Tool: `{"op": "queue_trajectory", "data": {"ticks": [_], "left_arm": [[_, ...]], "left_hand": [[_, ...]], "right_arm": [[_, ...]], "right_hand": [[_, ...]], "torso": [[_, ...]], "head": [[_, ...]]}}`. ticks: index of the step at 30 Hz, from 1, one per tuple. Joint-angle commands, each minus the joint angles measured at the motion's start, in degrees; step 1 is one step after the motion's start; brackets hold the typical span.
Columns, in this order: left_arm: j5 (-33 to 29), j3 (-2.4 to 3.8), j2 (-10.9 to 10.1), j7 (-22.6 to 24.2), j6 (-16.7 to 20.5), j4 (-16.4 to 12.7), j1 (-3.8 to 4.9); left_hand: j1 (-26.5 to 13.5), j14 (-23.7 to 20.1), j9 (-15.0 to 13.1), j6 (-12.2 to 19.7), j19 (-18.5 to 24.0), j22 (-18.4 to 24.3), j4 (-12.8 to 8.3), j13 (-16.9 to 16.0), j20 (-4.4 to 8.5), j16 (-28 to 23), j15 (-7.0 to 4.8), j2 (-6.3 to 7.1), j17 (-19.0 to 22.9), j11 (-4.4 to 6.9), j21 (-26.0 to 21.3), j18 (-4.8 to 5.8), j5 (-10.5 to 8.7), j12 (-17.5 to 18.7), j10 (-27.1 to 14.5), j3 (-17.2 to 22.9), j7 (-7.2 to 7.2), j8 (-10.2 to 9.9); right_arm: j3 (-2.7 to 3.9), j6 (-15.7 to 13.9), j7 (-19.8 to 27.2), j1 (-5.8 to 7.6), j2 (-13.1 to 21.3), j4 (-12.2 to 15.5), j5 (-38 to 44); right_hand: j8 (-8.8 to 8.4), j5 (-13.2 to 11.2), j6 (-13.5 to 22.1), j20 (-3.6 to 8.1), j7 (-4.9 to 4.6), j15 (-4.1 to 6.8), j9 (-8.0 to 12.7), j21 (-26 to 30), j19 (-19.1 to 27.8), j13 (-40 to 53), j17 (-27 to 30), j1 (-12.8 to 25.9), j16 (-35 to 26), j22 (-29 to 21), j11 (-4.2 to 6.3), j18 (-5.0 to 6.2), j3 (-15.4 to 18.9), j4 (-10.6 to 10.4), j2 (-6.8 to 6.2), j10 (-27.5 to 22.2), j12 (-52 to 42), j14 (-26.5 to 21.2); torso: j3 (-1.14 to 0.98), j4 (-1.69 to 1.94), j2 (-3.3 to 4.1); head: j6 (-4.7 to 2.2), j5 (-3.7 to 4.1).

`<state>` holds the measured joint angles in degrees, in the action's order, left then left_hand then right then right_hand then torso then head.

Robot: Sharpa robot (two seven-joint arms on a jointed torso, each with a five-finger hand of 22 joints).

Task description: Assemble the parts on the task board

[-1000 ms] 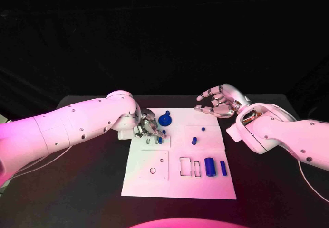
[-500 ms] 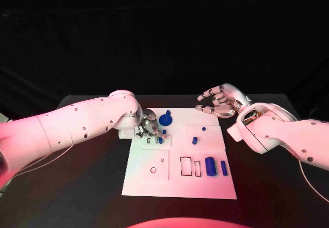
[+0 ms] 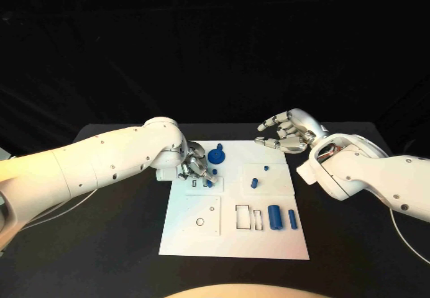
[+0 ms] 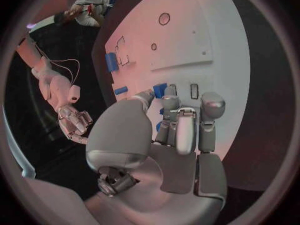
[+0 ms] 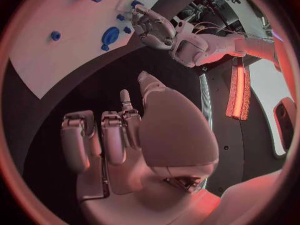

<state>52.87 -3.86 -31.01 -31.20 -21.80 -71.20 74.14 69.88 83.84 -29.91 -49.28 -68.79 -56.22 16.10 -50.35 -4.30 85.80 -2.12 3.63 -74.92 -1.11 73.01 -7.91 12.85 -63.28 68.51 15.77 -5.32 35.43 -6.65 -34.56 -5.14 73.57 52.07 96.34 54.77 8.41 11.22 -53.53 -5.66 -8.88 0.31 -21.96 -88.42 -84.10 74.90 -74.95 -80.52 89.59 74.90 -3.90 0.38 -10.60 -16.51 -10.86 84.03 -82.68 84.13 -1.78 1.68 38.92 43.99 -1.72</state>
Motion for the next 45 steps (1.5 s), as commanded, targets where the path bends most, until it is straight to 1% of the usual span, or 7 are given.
{"op": "queue_trajectory", "data": {"ticks": [1, 14, 16, 20, 26, 37, 45], "left_arm": [[-0.04, -0.05, 0.34, 0.15, -1.15, 0.20, 0.14], [-1.17, -0.13, 0.22, 0.23, -0.69, 0.32, 0.12], [-1.96, -0.13, 0.12, 0.26, -0.43, 0.24, 0.11], [-3.75, -0.13, -0.23, 0.34, 0.51, -0.12, 0.09], [-5.40, -0.11, -1.20, 0.67, 2.74, -1.08, 0.07], [-5.20, -0.02, -4.14, 1.64, 7.89, -4.58, 0.01], [2.55, -0.04, -5.75, 2.68, 12.14, -7.24, -0.50]], "left_hand": [[1.14, 3.32, -0.21, -0.16, -0.21, -0.16, -0.11, -0.08, 0.42, 0.33, -0.42, 0.05, -6.39, 0.32, 0.35, 0.95, 0.37, -0.15, 0.23, 0.79, 0.34, 0.41], [5.23, 3.59, -1.90, -0.86, -0.42, -0.79, -1.47, -0.08, 0.89, 0.61, -1.05, 0.21, -7.00, 1.03, 0.82, 1.03, 0.46, 0.07, 0.72, 6.11, 1.14, 1.69], [6.27, 3.69, -3.31, -0.84, -0.62, -1.16, -2.52, -0.36, 1.19, 0.72, -1.36, 0.70, -7.26, 1.38, 1.06, 1.08, 0.54, 0.00, 1.17, 9.50, 1.43, 2.98], [3.56, 4.19, -8.07, 0.10, -1.50, -2.69, -6.57, -1.59, 1.66, 1.28, -1.68, 3.73, -8.53, 1.69, 2.08, 1.37, 0.54, -0.64, 3.11, 23.15, 1.77, 6.45], [0.82, 4.49, -9.54, -0.13, -1.91, -3.29, -9.92, -2.43, 1.75, 1.59, -1.86, 5.13, -9.26, 1.90, 2.52, 1.48, 0.73, -1.14, 4.08, 28.49, 1.90, 7.06], [-2.39, 4.77, -10.50, -1.58, -3.58, -5.60, -13.26, -4.35, 2.14, 1.93, -2.27, 6.90, -10.08, 2.35, 3.90, 1.91, 3.28, -2.30, 6.04, 33.12, 2.31, 7.22], [-2.80, 4.83, -10.62, -1.98, -4.21, -6.50, -14.02, -4.75, 2.26, 2.01, -2.39, 7.35, -10.24, 2.48, 4.40, 2.09, 4.06, -2.53, 6.51, 33.66, 2.44, 7.16]], "right_arm": [[0.03, 0.73, 0.23, 0.00, -0.06, 0.01, 0.16], [0.02, 0.87, 0.18, 0.00, -0.11, -0.07, 0.16], [0.02, 0.92, 0.17, 0.00, -0.14, -0.11, 0.16], [0.02, 0.96, 0.19, 0.00, -0.18, -0.18, 0.16], [0.02, 0.99, 0.22, 0.00, -0.15, -0.24, 0.16], [0.02, 1.12, 0.22, 0.00, 0.16, -0.19, 0.16], [0.01, 1.12, 0.31, -0.02, 0.21, -0.27, 0.16]], "right_hand": [[0.26, 0.26, 0.13, -0.28, -0.02, -0.28, -0.04, 0.05, -5.15, 9.84, -13.59, 0.44, -0.19, 14.28, -0.22, 0.01, -0.18, -0.12, 0.09, 0.47, 0.22, 5.51], [0.26, 0.26, 0.13, -0.28, -0.02, -0.28, -0.04, 0.05, -5.15, 9.84, -13.59, 0.44, -0.19, 14.28, -0.22, 0.01, -0.18, -0.12, 0.09, 0.47, 0.22, 5.51], [0.33, 0.37, 0.08, -0.26, 0.01, -0.26, -0.06, 0.16, -5.10, 9.82, -13.50, 0.47, -0.23, 14.23, -0.20, 0.04, -0.27, -0.06, 0.15, 0.47, 0.23, 5.49], [0.33, 0.37, 0.08, -0.26, 0.01, -0.26, -0.06, 0.16, -5.10, 9.82, -13.50, 0.47, -0.23, 14.23, -0.20, 0.04, -0.27, -0.06, 0.15, 0.47, 0.23, 5.49], [0.34, 0.40, 0.07, -0.26, 0.01, -0.25, -0.06, 0.22, -5.07, 9.81, -13.48, 0.49, -0.24, 14.20, -0.19, 0.05, -0.29, -0.05, 0.15, 0.46, 0.25, 5.48], [0.36, 0.45, 0.06, -0.25, 0.02, -0.24, -0.06, 0.07, -5.14, 9.88, -13.54, 0.56, -0.21, 14.27, -0.19, 0.02, -0.30, -0.07, 0.17, 0.54, 0.14, 5.50], [0.38, 0.56, 0.04, -0.24, 0.02, -0.24, -0.06, 0.16, -5.10, 9.90, -13.51, 0.71, -0.23, 14.23, -0.18, 0.04, -0.31, -0.13, 0.23, 0.57, 0.10, 5.49]], "torso": [[-0.01, -0.02, 0.01], [-0.01, 0.04, -0.01], [0.00, 0.04, 0.00], [0.00, 0.04, -0.02], [0.00, 0.07, 0.00], [-0.09, 0.16, 0.01], [-0.13, 0.13, -0.01]], "head": [[0.07, 0.07], [0.33, 0.22], [0.36, 0.22], [0.37, 0.19], [0.42, 0.22], [0.64, 0.13], [0.86, -0.09]]}}
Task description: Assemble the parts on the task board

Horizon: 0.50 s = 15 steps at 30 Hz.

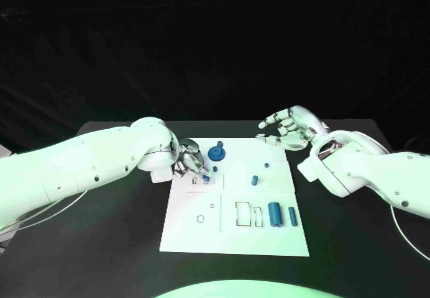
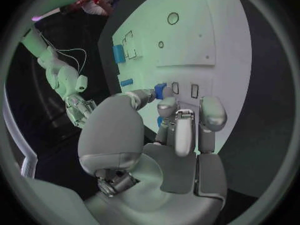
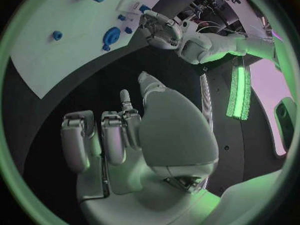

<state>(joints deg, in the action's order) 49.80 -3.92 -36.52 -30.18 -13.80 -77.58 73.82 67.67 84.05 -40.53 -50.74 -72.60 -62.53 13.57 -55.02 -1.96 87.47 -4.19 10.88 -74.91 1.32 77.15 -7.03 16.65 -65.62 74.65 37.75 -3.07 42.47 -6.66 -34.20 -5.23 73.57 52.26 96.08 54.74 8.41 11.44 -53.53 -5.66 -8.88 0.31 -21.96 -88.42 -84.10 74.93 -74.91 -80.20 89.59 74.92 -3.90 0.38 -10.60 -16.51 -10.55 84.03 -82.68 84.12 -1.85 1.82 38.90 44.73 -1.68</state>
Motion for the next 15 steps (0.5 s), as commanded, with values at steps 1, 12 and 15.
{"op": "queue_trajectory", "data": {"ticks": [1, 12, 15], "left_arm": [[6.81, 0.01, -0.41, 1.76, 4.79, -1.19, -0.29], [13.60, -0.01, -1.53, 2.06, 9.21, -3.70, -1.65], [14.43, -0.01, -1.70, 2.04, 9.83, -4.06, -2.11]], "left_hand": [[-0.60, 4.62, -0.01, -0.56, -0.44, -0.24, -11.53, -0.11, -0.08, 0.35, -0.32, 0.14, -10.27, 0.06, 0.28, 1.22, 0.29, -0.21, 0.40, 11.71, 0.20, 0.11], [-0.72, 4.69, -0.04, -0.92, -0.89, -0.89, -11.94, -0.67, 0.01, 0.46, -0.41, 0.38, -10.50, 0.16, 0.64, 1.35, 0.43, -0.57, 0.88, 12.09, 0.29, 0.06], [-0.75, 4.68, -0.04, -0.98, -0.98, -1.02, -11.98, -0.73, 0.02, 0.45, -0.42, 0.40, -10.46, 0.17, 0.71, 1.38, 0.44, -0.61, 0.94, 12.15, 0.31, 0.06]], "right_arm": [[0.02, 0.77, 0.40, -0.03, 0.04, -0.02, 0.19], [0.02, 0.74, 0.45, -0.06, 0.22, 0.00, 0.19], [0.01, 0.76, 0.46, -0.07, 0.26, -0.02, 0.19]], "right_hand": [[0.38, 0.34, 0.05, -0.24, 0.01, -0.24, -0.06, 0.16, -5.10, 9.87, -13.54, 0.39, -0.23, 14.20, -0.18, 0.04, -0.31, -0.13, -0.08, 0.57, 0.10, 5.49], [0.40, 0.53, 0.04, -0.23, 0.02, -0.23, -0.06, 0.17, -5.10, 9.83, -13.55, 0.59, -0.22, 14.20, -0.18, 0.04, -0.34, -0.15, 0.00, 0.55, 0.15, 5.49], [0.40, 0.53, 0.04, -0.23, 0.02, -0.23, -0.06, 0.17, -5.10, 9.83, -13.55, 0.59, -0.22, 14.20, -0.18, 0.04, -0.34, -0.15, 0.00, 0.55, 0.15, 5.49]], "torso": [[-0.07, 0.01, 0.00], [0.01, -0.12, -0.01], [0.01, -0.15, -0.05]], "head": [[0.20, -0.16], [0.40, -0.28], [0.36, -0.31]]}}
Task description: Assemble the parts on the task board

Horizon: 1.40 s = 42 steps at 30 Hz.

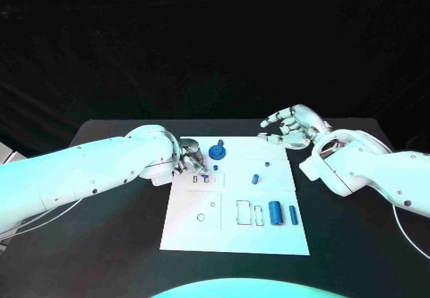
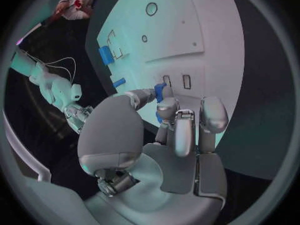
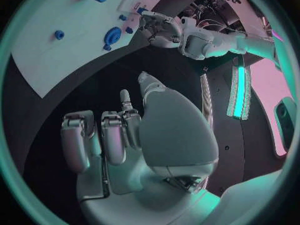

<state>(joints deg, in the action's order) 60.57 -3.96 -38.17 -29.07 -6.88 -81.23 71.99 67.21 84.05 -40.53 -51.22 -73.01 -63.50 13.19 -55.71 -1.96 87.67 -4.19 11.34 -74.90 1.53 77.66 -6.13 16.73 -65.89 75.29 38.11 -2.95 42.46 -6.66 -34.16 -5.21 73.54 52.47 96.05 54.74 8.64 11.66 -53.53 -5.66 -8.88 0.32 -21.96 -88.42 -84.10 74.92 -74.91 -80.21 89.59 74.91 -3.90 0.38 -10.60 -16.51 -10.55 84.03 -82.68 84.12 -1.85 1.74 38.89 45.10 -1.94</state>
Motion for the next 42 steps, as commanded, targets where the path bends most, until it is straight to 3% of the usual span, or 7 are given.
{"op": "queue_trajectory", "data": {"ticks": [1, 11, 42], "left_arm": [[3.79, 0.03, -0.07, 0.93, 2.97, -0.46, -0.38], [4.12, 0.03, -0.07, 0.94, 2.87, -0.70, -1.30], [-0.25, 0.05, -0.08, 0.19, -1.00, -0.15, -1.43]], "left_hand": [[-0.28, 4.68, -0.05, -0.49, -0.57, -0.05, -11.60, -0.05, 0.01, 0.24, -0.43, -0.06, -10.46, -0.03, 0.20, 0.48, 0.36, -0.34, 0.30, 11.78, 0.19, 0.06], [-0.40, 4.71, -0.06, -0.70, -0.79, -0.36, -11.73, -0.30, 0.06, 0.28, -0.47, 0.03, -10.53, 0.02, 0.38, 0.54, 0.44, -0.51, 0.55, 12.01, 0.25, 0.03], [-0.73, 4.81, -0.07, -1.03, -1.01, -0.65, -11.92, -0.61, 0.14, 0.44, -0.55, 0.28, -10.87, 0.11, 0.57, 0.60, 0.83, -0.67, 0.91, 12.38, 0.33, -0.08]], "right_arm": [[0.02, 0.72, 0.44, -0.04, 0.05, 0.01, 0.19], [0.02, 0.81, 0.45, -0.09, 0.09, -0.08, 0.19], [0.01, 0.96, 0.56, -0.32, -0.36, -0.66, 0.19]], "right_hand": [[0.17, 0.31, 0.04, -0.23, 0.02, -0.23, -0.06, 0.17, -5.10, 9.84, -13.56, 0.60, -0.22, 14.21, -0.18, 0.04, -0.34, -0.15, 0.00, 0.55, 0.15, 5.50], [0.17, 0.31, 0.04, -0.23, 0.02, -0.23, -0.06, 0.17, -5.10, 9.84, -13.56, 0.60, -0.22, 14.21, -0.18, 0.04, -0.34, -0.15, 0.00, 0.55, 0.15, 5.50], [0.21, 0.52, 0.04, -0.22, 0.04, -0.22, -0.06, 0.13, -5.12, 9.83, -13.54, 0.76, -0.23, 14.23, -0.16, 0.03, -0.37, -0.10, 0.00, 0.55, 0.15, 5.49]], "torso": [[0.00, -0.07, -0.03], [0.07, -0.02, 0.03], [-0.03, -0.05, 0.05]], "head": [[-0.02, -0.04], [-0.04, -0.04], [0.30, -0.05]]}}
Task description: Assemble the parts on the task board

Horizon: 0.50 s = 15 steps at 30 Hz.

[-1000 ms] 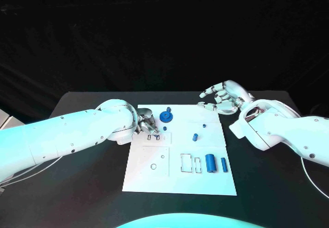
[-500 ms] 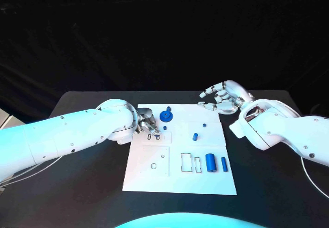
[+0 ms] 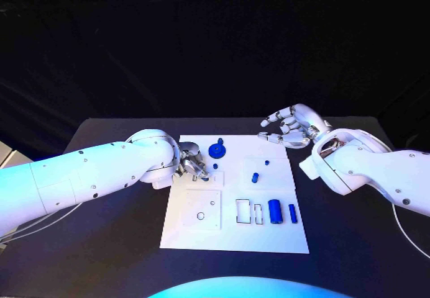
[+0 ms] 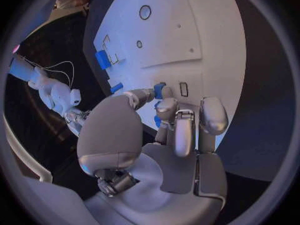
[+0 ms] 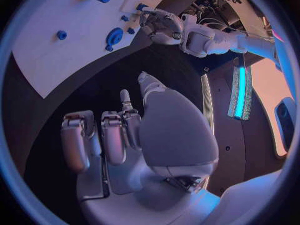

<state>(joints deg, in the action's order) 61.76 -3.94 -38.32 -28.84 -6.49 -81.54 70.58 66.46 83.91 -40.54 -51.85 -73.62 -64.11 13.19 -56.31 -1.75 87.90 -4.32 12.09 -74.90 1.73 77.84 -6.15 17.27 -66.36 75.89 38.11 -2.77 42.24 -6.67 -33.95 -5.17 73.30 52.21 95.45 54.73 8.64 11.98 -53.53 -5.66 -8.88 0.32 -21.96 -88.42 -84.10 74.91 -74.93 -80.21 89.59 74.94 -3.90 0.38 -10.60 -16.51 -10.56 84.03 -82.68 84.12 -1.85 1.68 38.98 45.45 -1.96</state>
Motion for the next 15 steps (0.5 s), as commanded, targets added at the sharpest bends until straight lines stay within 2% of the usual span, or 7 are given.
{"op": "queue_trajectory", "data": {"ticks": [1, 15], "left_arm": [[-1.49, 0.02, 0.08, -0.05, -1.39, 0.25, -0.01], [-1.84, 0.03, 0.43, -0.21, -2.20, 0.91, 0.00]], "left_hand": [[0.02, 4.95, -0.05, -0.40, -0.39, -0.05, -11.91, -0.01, -0.06, 0.21, -0.42, -0.47, -10.87, -0.09, 0.39, 0.61, 0.28, -0.21, 0.30, 12.38, 0.14, 0.15], [-0.07, 4.97, -0.06, -0.51, -0.39, -0.04, -12.00, -0.15, -0.04, 0.25, -0.44, -0.38, -10.94, -0.06, 0.40, 0.61, 0.46, -0.28, 0.43, 12.51, 0.18, 0.11]], "right_arm": [[0.02, 0.75, 0.54, -0.10, -0.12, -0.09, 0.20], [0.02, 0.74, 0.56, -0.14, -0.15, -0.18, 0.20]], "right_hand": [[0.21, 0.20, 0.04, -0.22, 0.04, -0.22, -0.06, 0.13, -5.12, 9.85, -13.52, 0.76, -0.23, 14.20, -0.16, 0.03, -0.37, -0.10, 0.00, 0.55, 0.15, 5.49], [0.23, 0.28, 0.05, -0.21, 0.05, -0.20, -0.06, 0.23, -5.08, 9.83, -13.51, 0.83, -0.24, 14.15, -0.15, 0.05, -0.40, -0.07, -0.01, 0.55, 0.16, 5.49]], "torso": [[-0.03, 0.01, -0.06], [-0.02, 0.02, -0.04]], "head": [[-0.01, -0.04], [0.09, -0.04]]}}
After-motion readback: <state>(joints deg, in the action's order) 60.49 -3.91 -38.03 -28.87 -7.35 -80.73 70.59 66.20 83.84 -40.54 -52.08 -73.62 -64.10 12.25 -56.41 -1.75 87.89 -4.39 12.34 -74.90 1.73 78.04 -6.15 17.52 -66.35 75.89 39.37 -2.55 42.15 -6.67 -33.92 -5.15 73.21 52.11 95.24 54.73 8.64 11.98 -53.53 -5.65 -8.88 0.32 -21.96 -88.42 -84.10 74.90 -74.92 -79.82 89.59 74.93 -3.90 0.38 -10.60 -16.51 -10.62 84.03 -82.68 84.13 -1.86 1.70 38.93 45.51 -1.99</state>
